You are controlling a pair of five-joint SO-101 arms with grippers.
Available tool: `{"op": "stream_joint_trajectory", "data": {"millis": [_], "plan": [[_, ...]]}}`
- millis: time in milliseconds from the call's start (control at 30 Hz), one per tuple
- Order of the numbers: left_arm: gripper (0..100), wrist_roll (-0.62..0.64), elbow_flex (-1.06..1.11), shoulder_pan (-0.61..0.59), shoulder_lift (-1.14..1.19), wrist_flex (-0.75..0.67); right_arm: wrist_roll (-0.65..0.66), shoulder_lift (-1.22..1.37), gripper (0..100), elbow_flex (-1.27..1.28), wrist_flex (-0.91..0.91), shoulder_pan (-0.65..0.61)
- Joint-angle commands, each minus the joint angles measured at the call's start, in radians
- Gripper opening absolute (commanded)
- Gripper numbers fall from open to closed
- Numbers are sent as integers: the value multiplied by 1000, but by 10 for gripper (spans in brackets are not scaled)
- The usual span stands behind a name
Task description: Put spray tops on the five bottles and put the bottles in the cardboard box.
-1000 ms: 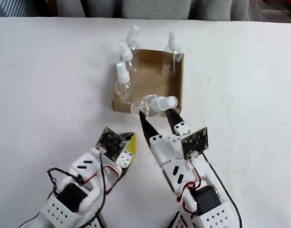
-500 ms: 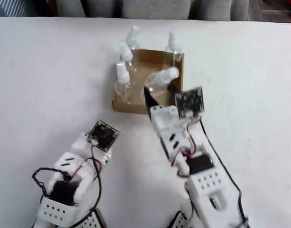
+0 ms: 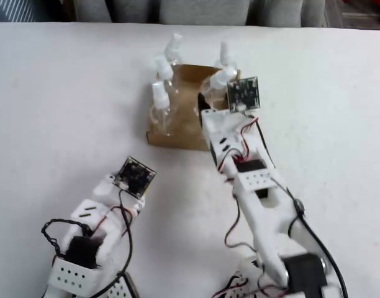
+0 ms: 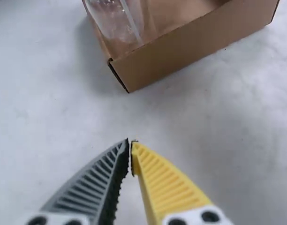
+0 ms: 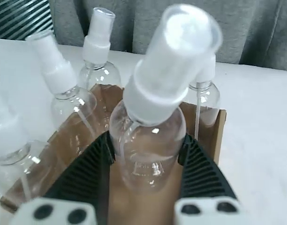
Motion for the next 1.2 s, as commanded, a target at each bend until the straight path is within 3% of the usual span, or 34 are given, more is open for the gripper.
{"op": "stream_joint_trajectory", "data": {"millis": [0,333,467,1167], "plan": [[20,-8,-2,-8,-4,5,41,67,14,-97,-38,27],[20,-9,-2,-10,-4,5,87,245,14,-192,-39,35],[20,-9,-2,-10,-4,5,166,278,14,-198,-39,35],[20,-9,-2,-10,-4,5,166,366,14,-230,-39,68]]}}
